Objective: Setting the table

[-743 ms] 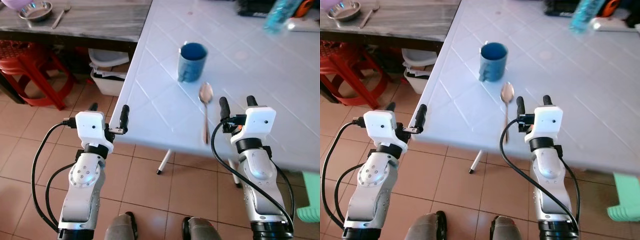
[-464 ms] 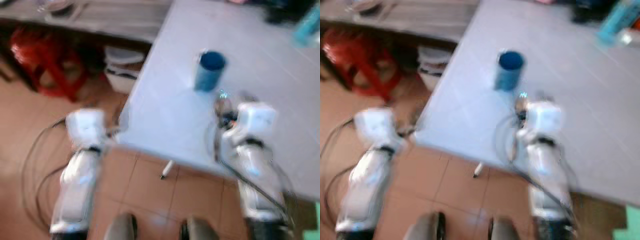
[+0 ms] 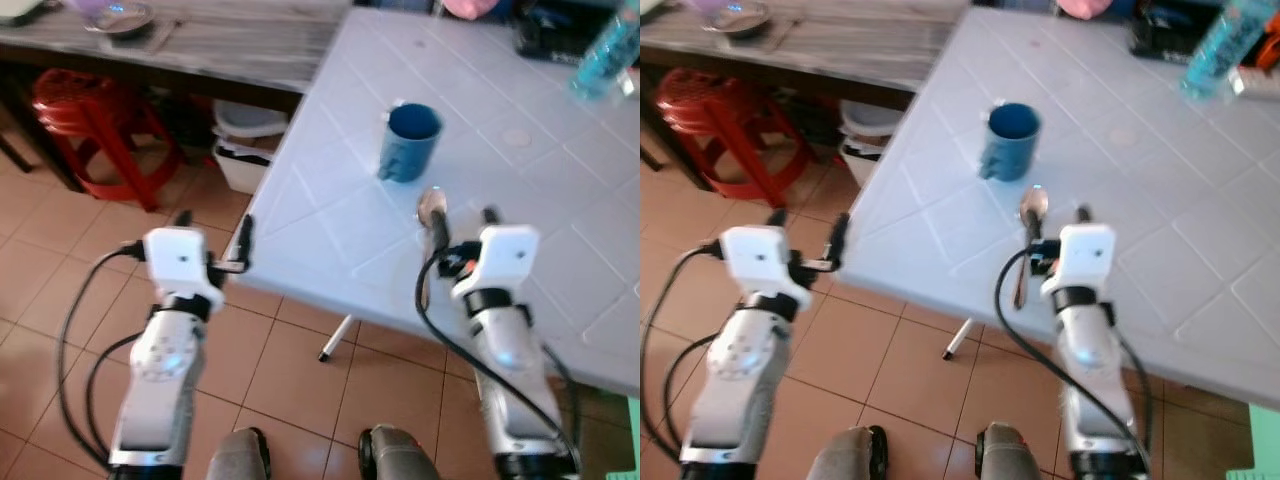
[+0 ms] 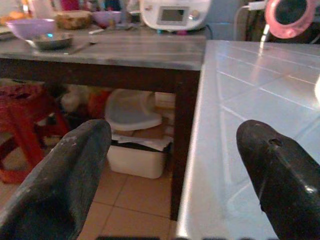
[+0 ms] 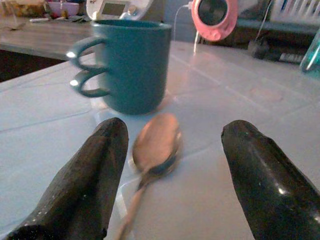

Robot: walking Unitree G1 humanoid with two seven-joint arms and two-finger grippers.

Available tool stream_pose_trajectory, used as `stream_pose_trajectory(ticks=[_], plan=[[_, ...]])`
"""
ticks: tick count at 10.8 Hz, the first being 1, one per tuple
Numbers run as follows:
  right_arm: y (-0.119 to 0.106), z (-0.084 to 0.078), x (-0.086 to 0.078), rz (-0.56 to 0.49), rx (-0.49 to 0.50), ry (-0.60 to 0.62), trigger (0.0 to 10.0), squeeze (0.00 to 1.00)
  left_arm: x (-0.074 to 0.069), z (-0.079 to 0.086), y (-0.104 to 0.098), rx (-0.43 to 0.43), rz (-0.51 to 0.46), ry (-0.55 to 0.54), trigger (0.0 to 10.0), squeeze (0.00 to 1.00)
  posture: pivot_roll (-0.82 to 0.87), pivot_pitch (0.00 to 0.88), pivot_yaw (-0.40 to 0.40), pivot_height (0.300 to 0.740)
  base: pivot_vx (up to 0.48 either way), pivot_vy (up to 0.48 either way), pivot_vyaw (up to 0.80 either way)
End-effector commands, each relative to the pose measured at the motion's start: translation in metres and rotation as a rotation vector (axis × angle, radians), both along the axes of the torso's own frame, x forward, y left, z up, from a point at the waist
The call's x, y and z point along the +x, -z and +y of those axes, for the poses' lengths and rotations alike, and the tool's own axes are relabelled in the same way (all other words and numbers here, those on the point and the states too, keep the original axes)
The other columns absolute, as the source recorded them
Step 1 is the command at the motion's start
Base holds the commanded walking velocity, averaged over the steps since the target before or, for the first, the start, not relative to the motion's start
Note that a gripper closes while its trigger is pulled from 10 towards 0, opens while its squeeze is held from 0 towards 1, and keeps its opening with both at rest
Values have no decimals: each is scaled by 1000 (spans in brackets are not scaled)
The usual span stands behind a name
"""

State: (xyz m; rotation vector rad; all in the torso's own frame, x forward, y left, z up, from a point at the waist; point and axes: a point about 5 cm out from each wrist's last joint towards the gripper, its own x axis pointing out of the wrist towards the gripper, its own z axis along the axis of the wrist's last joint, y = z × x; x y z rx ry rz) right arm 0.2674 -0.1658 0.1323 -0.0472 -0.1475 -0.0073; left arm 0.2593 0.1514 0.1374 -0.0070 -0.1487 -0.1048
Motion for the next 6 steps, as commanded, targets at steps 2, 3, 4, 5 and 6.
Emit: stream_pose_trajectory(ticks=[2, 3, 4, 5, 6], plan=[[6, 2, 3, 67, 24, -2, 10000, 0, 0, 0, 2, 7, 12, 27, 10000, 0, -25, 206, 16, 740, 0, 0, 0], [9, 2, 2, 91, 61, 9, 10000, 0, 0, 0, 2, 7, 13, 29, 10000, 0, -24, 208, 16, 740, 0, 0, 0], [12, 3, 2, 116, 97, 13, 10000, 0, -1, -1, 2, 5, 17, 34, 10000, 0, -25, 209, 13, 740, 0, 0, 0], [12, 5, 5, 138, 117, 16, 10000, 0, -1, -2, 4, 0, 23, 43, 10000, 0, -26, 209, 13, 740, 0, 0, 0], [9, 7, 10, 152, 134, 21, 10000, 0, 0, -4, 4, -2, 26, 54, 10000, 0, -26, 210, 13, 740, 0, 0, 0]])
